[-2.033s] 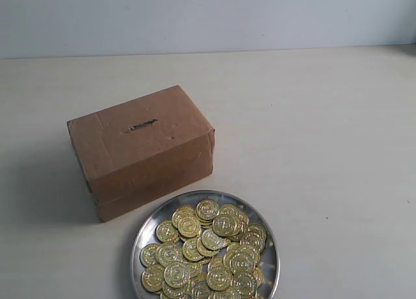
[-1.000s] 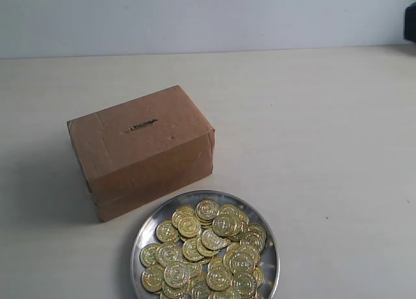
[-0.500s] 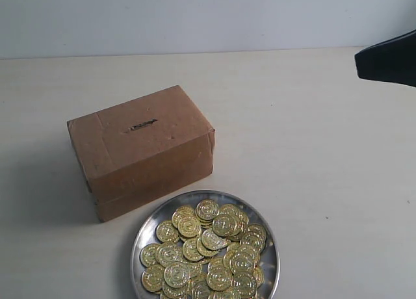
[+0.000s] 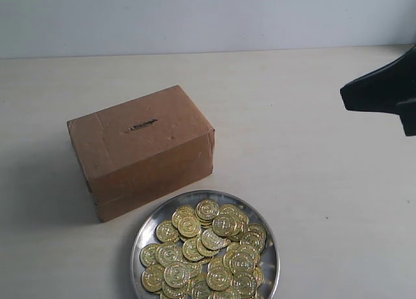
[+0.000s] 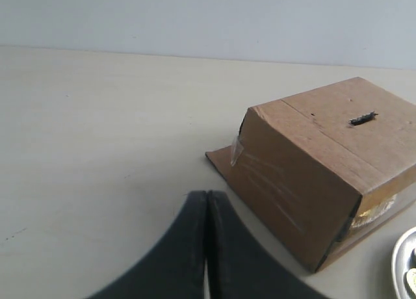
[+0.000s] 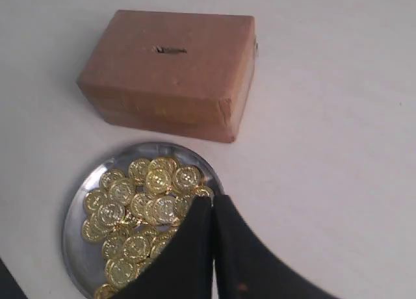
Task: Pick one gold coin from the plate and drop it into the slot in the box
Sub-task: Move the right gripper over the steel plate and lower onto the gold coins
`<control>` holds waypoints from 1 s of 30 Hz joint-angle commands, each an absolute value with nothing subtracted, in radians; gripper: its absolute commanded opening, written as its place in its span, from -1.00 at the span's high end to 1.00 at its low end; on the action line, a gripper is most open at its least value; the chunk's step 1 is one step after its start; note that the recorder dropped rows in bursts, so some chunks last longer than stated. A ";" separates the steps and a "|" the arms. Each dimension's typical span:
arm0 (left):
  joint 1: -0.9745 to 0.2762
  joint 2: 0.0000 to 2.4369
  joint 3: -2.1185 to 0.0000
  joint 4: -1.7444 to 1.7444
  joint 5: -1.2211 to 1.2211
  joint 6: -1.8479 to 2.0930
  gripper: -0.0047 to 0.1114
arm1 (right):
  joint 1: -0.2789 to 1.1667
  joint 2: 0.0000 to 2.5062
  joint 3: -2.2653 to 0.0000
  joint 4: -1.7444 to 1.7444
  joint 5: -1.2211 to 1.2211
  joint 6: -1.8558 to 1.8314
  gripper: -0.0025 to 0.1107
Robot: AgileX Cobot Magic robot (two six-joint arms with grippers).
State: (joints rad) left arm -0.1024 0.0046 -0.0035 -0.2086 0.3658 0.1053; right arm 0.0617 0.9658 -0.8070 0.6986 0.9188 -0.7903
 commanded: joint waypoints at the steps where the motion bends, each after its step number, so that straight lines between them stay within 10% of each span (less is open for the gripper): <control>1: -0.109 0.000 0.000 -0.220 0.360 0.098 0.92 | 0.161 1.011 -0.815 0.533 0.848 -0.629 0.96; 30: -0.109 0.000 0.000 -0.220 0.360 0.098 0.92 | 0.817 1.490 -0.819 0.232 0.583 -0.455 0.96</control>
State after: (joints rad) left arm -0.1024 0.0046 -0.0035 -0.2086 0.3658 0.1053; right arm 0.7964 1.4720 -0.8070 0.2408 0.5658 -0.4013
